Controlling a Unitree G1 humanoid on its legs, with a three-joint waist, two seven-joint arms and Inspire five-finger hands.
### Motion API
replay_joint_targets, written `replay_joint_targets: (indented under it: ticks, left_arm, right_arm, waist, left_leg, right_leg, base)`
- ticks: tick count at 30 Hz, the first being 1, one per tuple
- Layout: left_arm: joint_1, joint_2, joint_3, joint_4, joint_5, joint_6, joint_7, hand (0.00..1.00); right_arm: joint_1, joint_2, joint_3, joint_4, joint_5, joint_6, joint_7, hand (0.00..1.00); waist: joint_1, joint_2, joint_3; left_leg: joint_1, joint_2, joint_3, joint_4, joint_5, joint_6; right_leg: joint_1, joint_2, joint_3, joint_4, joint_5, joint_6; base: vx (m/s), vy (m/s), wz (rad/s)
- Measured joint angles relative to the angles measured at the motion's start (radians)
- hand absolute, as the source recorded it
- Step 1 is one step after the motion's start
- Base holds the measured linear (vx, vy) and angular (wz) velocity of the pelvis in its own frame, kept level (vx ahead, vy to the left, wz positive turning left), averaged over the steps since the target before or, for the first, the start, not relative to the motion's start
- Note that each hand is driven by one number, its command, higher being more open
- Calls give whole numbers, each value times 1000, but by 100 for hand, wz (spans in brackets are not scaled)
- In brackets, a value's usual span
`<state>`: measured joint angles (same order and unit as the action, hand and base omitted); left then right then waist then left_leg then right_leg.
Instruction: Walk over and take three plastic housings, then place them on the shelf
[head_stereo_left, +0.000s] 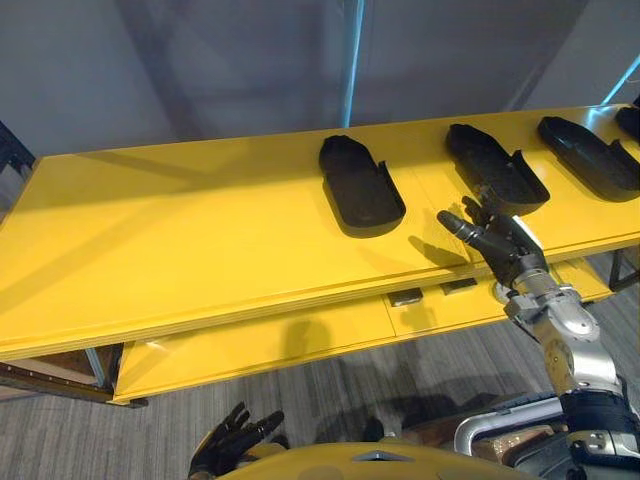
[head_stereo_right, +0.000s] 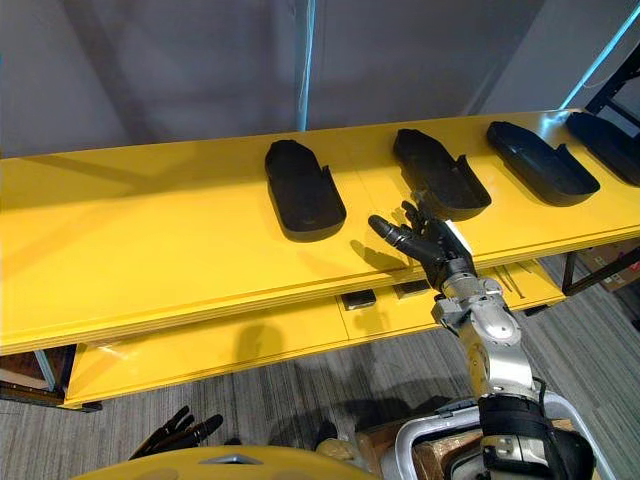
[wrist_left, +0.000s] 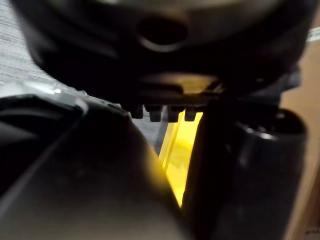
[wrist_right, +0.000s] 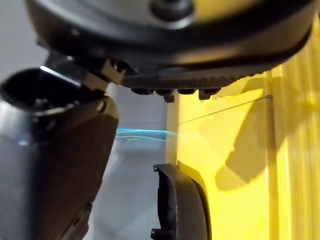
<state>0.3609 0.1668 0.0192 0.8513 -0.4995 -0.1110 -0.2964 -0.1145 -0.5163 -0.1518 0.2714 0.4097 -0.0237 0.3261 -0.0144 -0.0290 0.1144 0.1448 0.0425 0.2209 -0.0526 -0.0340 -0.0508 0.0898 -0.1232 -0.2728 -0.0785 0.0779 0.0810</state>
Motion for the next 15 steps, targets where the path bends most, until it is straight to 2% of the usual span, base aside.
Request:
replay_joint_targets:
  ticks: [15]
  left_arm:
    - [5,-3,1,-3,-1,4,-3,100]
  right_arm:
    - [-113,-1,44,156,5,14,41,100]
  waist:
    - [-12,9,-5]
  left_leg:
    - [-16,-18,-51,13,12,14]
  right_leg:
    - [16,-18,-53,0,4,7]
  base:
    - [-30,5,9]
